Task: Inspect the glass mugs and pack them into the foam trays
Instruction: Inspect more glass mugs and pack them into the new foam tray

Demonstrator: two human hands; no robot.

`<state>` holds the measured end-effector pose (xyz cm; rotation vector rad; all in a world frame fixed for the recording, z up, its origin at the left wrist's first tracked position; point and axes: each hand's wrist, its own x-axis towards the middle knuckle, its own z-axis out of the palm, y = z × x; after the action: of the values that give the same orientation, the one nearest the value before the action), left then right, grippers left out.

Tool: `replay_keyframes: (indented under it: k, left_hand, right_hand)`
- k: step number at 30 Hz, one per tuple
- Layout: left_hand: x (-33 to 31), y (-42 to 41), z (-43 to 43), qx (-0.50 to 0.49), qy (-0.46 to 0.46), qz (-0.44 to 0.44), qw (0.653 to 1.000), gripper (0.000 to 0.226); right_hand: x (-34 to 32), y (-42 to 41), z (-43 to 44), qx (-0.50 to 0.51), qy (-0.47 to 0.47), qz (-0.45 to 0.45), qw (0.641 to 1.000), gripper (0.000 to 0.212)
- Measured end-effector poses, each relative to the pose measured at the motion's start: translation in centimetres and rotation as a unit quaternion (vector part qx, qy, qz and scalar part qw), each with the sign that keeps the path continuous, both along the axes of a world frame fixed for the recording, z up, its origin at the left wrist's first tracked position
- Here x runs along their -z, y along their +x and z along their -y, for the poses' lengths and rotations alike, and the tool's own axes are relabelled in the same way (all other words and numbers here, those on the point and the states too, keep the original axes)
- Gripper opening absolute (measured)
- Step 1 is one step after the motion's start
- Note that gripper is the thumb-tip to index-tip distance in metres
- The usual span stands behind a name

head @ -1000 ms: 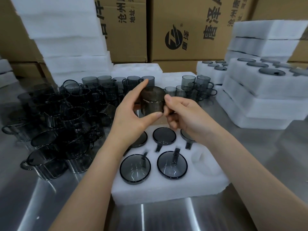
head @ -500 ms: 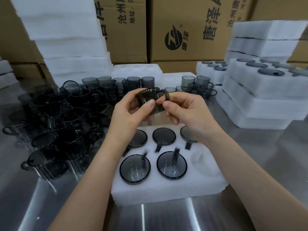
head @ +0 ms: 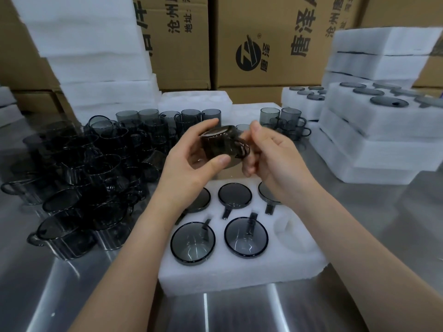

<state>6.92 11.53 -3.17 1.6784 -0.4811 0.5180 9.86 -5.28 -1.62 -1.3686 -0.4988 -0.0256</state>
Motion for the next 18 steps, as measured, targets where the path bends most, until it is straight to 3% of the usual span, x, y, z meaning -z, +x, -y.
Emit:
replay_keyframes:
  k: [2,5,8,14,18]
  left_hand:
    - [-0.11,-0.17,-0.05,0.018,-0.013,0.012,1.0,0.048]
    - [-0.11,-0.11,-0.13,0.051,-0.009,0.018,0.998,0.041]
    - [0.03,0.12,-0.09,0.039,0.016,0.0,0.999,0.043]
    - [-0.17,-0.17,0.2,-0.018,0.125,0.037,0.991,0.064]
    - [-0.27,-0.27,0.67,-0.071,0.161,0.066,0.982,0.071]
  right_hand:
    - [-0.11,-0.02,0.0,0.02,-0.013,0.022,0.999,0.017]
    - [0.31,0.03,-0.14,-0.067,-0.037,-0.011,0.997,0.051]
    - [0.37,-0.26,-0.41,-0.142,0.004,-0.039,0.989,0.048]
    - [0.53,-0.22,-0.19,-0.024,-0.028,-0.026,0.999,0.024]
    - [0.54,-0.14,-0.76,0.033,-0.063,0.032,0.997,0.013]
